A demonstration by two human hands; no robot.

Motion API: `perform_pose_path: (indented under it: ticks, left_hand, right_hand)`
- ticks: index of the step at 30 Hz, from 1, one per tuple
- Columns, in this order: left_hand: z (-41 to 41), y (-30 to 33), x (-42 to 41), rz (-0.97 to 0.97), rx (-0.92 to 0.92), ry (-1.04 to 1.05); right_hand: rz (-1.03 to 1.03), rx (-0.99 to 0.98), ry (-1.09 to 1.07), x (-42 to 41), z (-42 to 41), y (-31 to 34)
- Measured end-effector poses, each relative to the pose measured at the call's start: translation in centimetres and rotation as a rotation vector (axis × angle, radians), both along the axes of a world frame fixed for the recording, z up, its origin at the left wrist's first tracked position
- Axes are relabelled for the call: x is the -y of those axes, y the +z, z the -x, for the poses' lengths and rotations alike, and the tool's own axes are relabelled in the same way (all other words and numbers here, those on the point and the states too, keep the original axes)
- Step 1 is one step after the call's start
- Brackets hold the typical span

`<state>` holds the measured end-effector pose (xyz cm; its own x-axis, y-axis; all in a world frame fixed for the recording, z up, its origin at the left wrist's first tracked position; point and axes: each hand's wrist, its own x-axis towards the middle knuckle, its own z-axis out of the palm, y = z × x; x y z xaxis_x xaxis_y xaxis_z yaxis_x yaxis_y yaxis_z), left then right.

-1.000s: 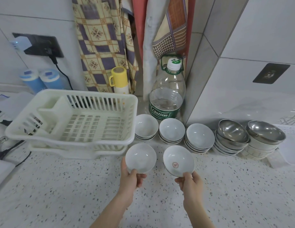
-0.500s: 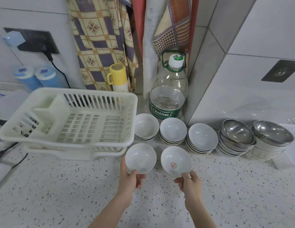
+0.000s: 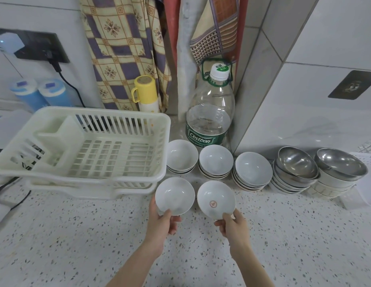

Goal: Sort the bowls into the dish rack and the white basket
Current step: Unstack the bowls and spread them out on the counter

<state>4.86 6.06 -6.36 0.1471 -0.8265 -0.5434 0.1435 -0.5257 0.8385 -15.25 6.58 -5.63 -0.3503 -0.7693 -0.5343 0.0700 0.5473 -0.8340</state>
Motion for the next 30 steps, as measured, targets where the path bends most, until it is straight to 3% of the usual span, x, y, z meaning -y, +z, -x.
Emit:
perform_pose_path:
  ticks: [30]
  left_hand:
    - [-0.04,-0.12,0.59,-0.006,-0.006,-0.086]
  right_hand:
    - [-0.02,-0.066,0.05,0.46,-0.11,0.21]
